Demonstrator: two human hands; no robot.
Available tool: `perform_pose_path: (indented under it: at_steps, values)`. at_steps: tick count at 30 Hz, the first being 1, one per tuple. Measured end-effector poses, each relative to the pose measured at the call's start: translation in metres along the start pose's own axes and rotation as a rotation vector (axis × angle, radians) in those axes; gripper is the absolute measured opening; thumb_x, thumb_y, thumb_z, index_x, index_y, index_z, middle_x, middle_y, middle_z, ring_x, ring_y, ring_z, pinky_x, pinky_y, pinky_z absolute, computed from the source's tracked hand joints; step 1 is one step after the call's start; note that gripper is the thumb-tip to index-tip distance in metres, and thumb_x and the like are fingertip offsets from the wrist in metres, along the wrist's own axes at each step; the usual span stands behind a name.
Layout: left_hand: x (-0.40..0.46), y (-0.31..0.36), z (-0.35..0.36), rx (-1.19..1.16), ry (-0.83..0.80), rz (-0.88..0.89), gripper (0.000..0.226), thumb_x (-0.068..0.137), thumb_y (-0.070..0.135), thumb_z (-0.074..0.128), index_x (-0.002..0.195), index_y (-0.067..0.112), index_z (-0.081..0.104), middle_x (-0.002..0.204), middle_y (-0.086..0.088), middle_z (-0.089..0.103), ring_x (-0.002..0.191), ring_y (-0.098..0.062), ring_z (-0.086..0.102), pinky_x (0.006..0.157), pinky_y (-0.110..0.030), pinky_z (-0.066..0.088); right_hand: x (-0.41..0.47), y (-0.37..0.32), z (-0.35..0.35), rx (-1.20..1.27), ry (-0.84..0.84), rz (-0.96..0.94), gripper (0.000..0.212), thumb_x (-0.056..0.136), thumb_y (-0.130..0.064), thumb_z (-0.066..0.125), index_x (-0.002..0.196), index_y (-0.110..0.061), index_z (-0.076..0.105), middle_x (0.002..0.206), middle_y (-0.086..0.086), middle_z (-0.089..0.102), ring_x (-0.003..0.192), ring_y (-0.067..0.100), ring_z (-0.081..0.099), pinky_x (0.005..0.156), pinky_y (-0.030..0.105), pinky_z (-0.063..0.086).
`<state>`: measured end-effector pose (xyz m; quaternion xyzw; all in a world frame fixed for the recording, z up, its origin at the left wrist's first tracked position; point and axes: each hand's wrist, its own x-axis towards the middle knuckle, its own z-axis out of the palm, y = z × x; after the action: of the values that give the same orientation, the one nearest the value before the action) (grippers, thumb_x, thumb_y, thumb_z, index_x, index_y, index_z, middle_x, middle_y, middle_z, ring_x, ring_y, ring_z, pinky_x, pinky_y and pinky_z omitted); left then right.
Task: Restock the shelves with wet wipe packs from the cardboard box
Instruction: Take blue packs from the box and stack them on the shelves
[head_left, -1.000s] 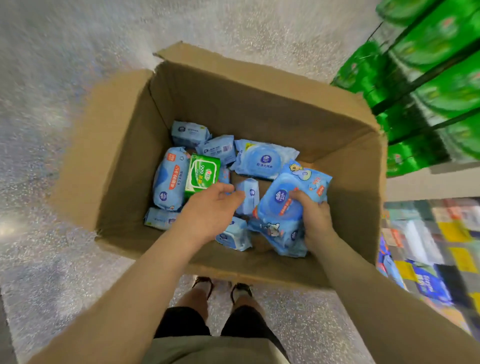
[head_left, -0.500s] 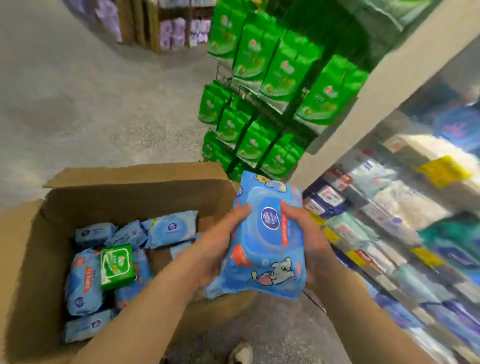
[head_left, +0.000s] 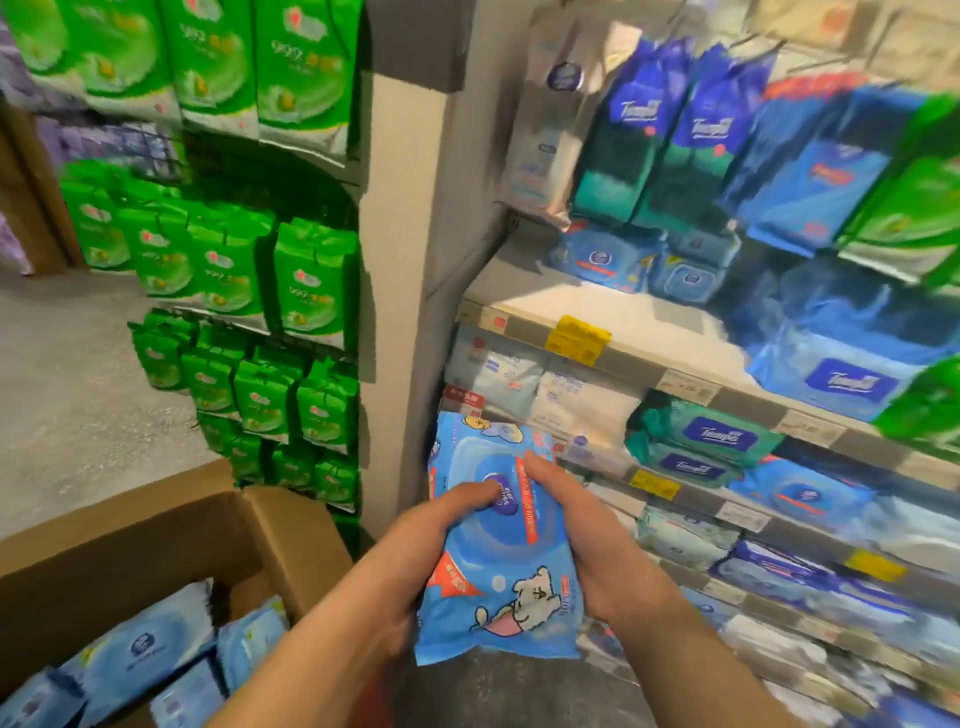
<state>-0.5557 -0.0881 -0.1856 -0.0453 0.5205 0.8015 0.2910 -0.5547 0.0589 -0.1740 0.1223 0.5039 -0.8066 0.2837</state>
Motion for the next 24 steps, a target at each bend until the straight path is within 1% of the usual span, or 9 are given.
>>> perform_pose_path:
  at_steps: [3,5,7,8,10,13,16,20,24]
  values:
    - [0.026,0.007,0.035,-0.067,0.006,0.084,0.044,0.108,0.012,0.030,0.146,-0.009,0.030,0.148,-0.028,0.041,0.137,-0.032,0.044,0.107,-0.032,0.037,-0.014,-0.033,-0.051,0.031,0.055,-0.052,0.054,0.088,-0.045,0.067,0.123,-0.005,0.073,0.125,0.023,0.069,0.110,0.038,0.069,0.108,0.050,0.047]
    - [0.047,0.011,0.071,0.002,-0.174,-0.033,0.044,0.105,0.007,0.041,0.144,-0.011,0.032,0.116,-0.032,0.065,0.110,-0.021,0.067,0.092,-0.026,0.048,-0.019,-0.050,-0.084,0.065,0.086,-0.117,0.060,0.083,-0.045,0.074,0.127,-0.003,0.071,0.127,0.024,0.068,0.114,0.040,0.066,0.111,0.052,0.045]
    - [0.064,0.013,0.109,0.075,-0.084,-0.044,0.059,0.077,0.007,0.074,0.129,-0.011,0.054,0.066,-0.014,0.072,0.059,-0.013,0.071,0.062,-0.024,0.055,-0.024,-0.063,-0.113,0.117,0.102,-0.177,0.062,0.082,-0.042,0.076,0.129,-0.003,0.069,0.131,0.026,0.066,0.120,0.041,0.064,0.113,0.054,0.043]
    - [0.072,0.015,0.118,0.022,-0.028,-0.055,0.066,0.055,0.020,0.087,0.112,-0.007,0.067,0.062,-0.011,0.072,0.053,-0.015,0.069,0.058,-0.026,0.055,-0.026,-0.070,-0.126,0.137,0.125,-0.211,0.058,0.082,-0.041,0.073,0.127,-0.004,0.071,0.128,0.025,0.067,0.117,0.041,0.066,0.110,0.054,0.046]
    - [0.078,0.014,0.130,-0.075,-0.027,-0.088,0.065,0.052,0.054,0.081,0.090,0.001,0.078,0.078,-0.018,0.074,0.065,-0.026,0.071,0.061,-0.031,0.054,-0.029,-0.084,-0.148,0.179,0.223,-0.280,0.053,0.080,-0.042,0.070,0.122,-0.009,0.075,0.121,0.021,0.072,0.107,0.038,0.071,0.103,0.052,0.051]
    - [0.084,0.005,0.132,-0.239,0.071,-0.092,0.056,0.069,0.059,0.063,0.087,0.007,0.074,0.079,-0.017,0.070,0.063,-0.029,0.063,0.064,-0.033,0.050,-0.026,-0.099,-0.169,0.304,0.309,-0.323,0.054,0.081,-0.045,0.071,0.126,-0.016,0.072,0.120,0.015,0.074,0.110,0.036,0.069,0.100,0.054,0.053]
    - [0.094,0.011,0.146,-0.305,0.122,-0.050,0.062,0.068,0.061,0.067,0.098,0.007,0.072,0.093,-0.017,0.069,0.075,-0.029,0.065,0.073,-0.036,0.052,-0.018,-0.112,-0.180,0.432,0.381,-0.450,0.038,0.090,-0.036,0.070,0.124,-0.017,0.070,0.111,0.011,0.077,0.090,0.028,0.075,0.076,0.042,0.060]
    - [0.112,0.026,0.164,-0.261,0.102,0.049,0.063,0.078,0.052,0.065,0.123,0.009,0.068,0.117,-0.015,0.070,0.105,-0.032,0.067,0.100,-0.047,0.047,-0.007,-0.126,-0.185,0.493,0.397,-0.564,0.041,0.093,-0.029,0.069,0.131,-0.013,0.066,0.119,0.014,0.074,0.103,0.031,0.073,0.088,0.049,0.059]
    - [0.135,0.042,0.175,-0.075,0.115,0.071,0.047,0.074,0.037,0.074,0.114,0.013,0.072,0.106,-0.016,0.075,0.091,-0.034,0.073,0.085,-0.045,0.056,0.002,-0.139,-0.194,0.328,0.322,-0.544,0.050,0.092,-0.040,0.065,0.134,-0.012,0.064,0.125,0.021,0.070,0.115,0.040,0.068,0.103,0.065,0.046]
